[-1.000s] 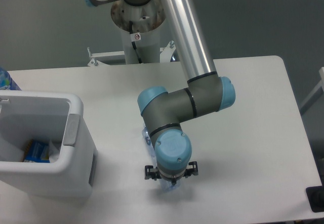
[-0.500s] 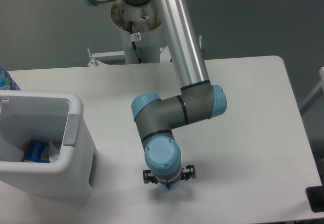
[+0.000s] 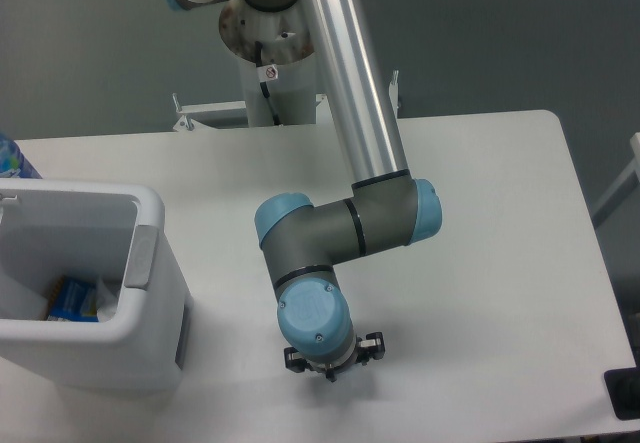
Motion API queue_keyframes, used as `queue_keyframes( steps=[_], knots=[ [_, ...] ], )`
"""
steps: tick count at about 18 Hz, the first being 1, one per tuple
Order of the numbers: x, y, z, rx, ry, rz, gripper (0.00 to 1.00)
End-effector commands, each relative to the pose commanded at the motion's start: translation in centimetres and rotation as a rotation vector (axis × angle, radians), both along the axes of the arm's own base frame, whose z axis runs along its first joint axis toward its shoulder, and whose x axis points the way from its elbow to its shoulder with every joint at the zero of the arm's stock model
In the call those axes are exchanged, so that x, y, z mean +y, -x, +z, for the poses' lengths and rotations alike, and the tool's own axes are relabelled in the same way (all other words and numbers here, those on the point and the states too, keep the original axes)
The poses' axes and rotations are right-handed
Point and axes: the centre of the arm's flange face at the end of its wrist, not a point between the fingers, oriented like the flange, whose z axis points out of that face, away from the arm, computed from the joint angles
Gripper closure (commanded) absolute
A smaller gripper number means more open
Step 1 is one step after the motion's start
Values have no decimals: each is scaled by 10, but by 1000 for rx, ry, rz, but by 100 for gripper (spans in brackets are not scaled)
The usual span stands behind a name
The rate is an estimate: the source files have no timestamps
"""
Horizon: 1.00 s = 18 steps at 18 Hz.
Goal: Place the trash in the trash can
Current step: 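Lower the gripper around the bottle's cap end and close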
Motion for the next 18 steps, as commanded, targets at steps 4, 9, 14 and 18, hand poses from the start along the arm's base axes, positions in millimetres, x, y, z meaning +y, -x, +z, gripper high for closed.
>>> queue_keyframes(
  steps=[4,9,14,18],
  knots=[
    [-1,-1,4,-2,-5,0,45],
    [1,0,20,4,-34,-3,47],
    [-3,16,66,16,-205,24,48],
    [-14,29,109,0,-312,73,48]
  ],
)
